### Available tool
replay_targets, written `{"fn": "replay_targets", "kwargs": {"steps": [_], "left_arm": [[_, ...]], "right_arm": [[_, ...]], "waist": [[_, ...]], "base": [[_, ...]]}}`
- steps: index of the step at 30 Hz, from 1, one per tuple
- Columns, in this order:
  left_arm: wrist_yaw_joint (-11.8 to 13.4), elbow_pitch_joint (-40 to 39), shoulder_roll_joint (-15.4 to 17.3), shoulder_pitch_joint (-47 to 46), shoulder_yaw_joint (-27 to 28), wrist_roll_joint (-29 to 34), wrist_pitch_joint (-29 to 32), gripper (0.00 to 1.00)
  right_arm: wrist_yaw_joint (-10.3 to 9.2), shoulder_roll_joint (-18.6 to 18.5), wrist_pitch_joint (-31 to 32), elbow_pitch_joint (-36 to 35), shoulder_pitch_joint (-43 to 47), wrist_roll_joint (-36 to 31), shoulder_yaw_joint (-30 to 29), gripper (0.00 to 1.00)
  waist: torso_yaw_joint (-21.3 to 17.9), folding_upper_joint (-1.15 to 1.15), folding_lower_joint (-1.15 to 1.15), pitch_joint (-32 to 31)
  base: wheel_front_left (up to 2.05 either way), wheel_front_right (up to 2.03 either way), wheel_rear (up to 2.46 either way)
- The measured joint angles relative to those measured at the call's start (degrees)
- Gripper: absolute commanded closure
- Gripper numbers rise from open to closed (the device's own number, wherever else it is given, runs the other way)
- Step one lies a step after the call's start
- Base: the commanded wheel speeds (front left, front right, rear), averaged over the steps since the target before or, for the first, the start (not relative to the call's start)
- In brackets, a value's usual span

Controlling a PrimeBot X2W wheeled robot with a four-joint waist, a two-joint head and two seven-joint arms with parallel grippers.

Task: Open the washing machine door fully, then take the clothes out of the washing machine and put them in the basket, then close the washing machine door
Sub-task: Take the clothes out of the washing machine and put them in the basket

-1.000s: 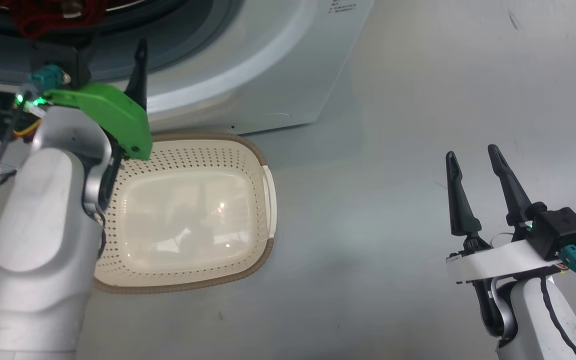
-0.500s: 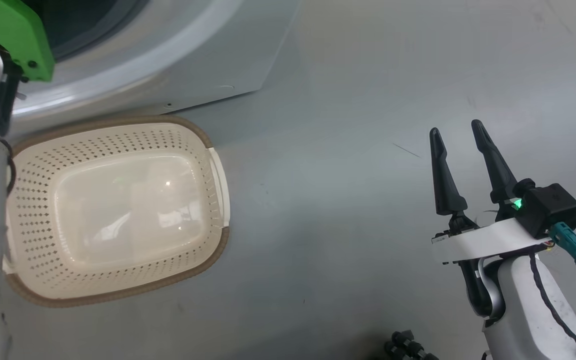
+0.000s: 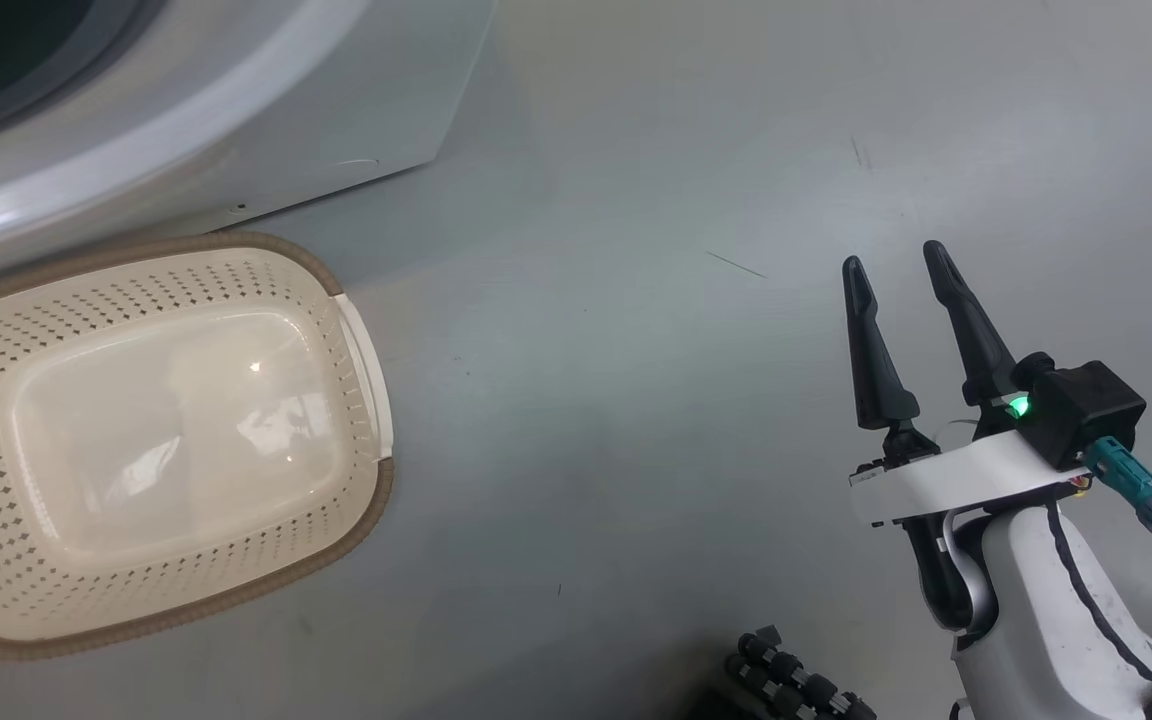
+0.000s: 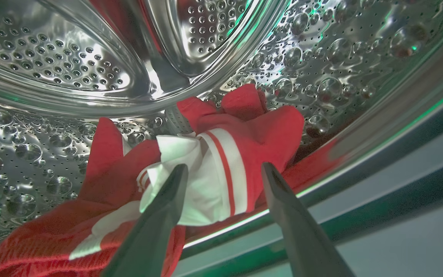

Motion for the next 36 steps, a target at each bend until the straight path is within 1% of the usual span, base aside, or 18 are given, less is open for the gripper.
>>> {"fn": "replay_targets", "kwargs": {"steps": [7, 8, 9, 10, 11, 15, 19, 22, 26, 31, 36], "left_arm": [[1.4, 4.2, 0.3, -2.5, -0.3, 2.0, -0.1, 0.00], [1.9, 4.8, 0.4, -2.5, -0.3, 2.1, 0.0, 0.07], [2.3, 5.5, 0.4, -2.5, -0.2, 2.2, 0.1, 0.07], [2.6, 6.0, 0.4, -2.6, -0.2, 2.2, 0.1, 0.45], [2.8, 6.5, 0.4, -2.7, -0.2, 2.3, 0.1, 1.00], [3.4, 7.6, 0.3, -3.3, -0.4, 2.4, 0.0, 1.00], [3.4, 8.7, 0.1, -3.7, -0.4, 2.4, -0.6, 1.00], [3.6, 9.1, -1.0, -3.7, -0.5, 2.4, -1.6, 1.00], [3.9, 9.1, -2.4, -3.6, -0.1, 2.2, -4.6, 1.00], [4.2, 9.0, -3.3, -3.4, 0.5, 1.7, -9.3, 1.00], [4.3, 8.4, -5.3, -1.7, 0.7, 0.5, -14.3, 1.00]], "right_arm": [[0.04, 0.1, 0.0, 0.6, 0.0, 0.2, 0.3, 0.00], [0.08, 0.2, 0.0, 0.6, 0.0, 0.2, 0.3, 0.00], [0.08, 0.2, 0.0, 0.7, 0.0, 0.2, 0.4, 0.00], [0.08, 0.2, 0.0, 0.8, 0.0, 0.3, 0.4, 0.00], [0.08, 0.2, 0.0, 0.8, 0.0, 0.4, 0.4, 0.00], [0.07, 0.2, 0.0, 0.8, 0.0, 1.0, 0.4, 0.00], [0.04, 0.2, 0.0, 0.7, -0.1, 1.2, 0.4, 0.00], [-0.05, 0.2, 0.0, 0.5, -0.1, 1.2, -0.4, 0.00], [-0.11, 0.2, 0.0, 0.3, -0.4, 1.2, -0.8, 0.00], [-0.11, 0.2, 0.0, 0.3, -0.9, 1.0, -1.4, 0.00], [-0.12, 0.2, 0.0, 0.3, -1.1, -0.1, -2.1, 0.00]], "waist": [[-1.1, 0.00, 0.00, 0.2], [-1.3, 0.00, 0.00, 0.2], [-1.4, 0.00, 0.00, 0.2], [-1.5, 0.00, 0.00, 0.1], [-1.6, 0.00, 0.00, 0.1], [-1.9, 0.00, 0.00, 0.0], [-1.9, 0.00, 0.00, -0.1], [-1.4, 0.00, -0.01, -0.2], [-0.5, 0.00, -0.01, -0.2], [0.9, 0.00, -0.01, -0.6], [2.5, 0.00, -0.01, -1.4]], "base": [[0.00, 0.00, 0.00], [0.00, 0.00, 0.00], [0.00, 0.00, 0.00], [0.00, 0.00, 0.00], [0.00, 0.00, 0.00], [0.00, 0.00, 0.00], [0.00, 0.00, 0.00], [0.00, 0.00, 0.00], [0.00, 0.00, 0.00], [0.00, 0.00, 0.00], [0.00, 0.00, 0.00]]}}
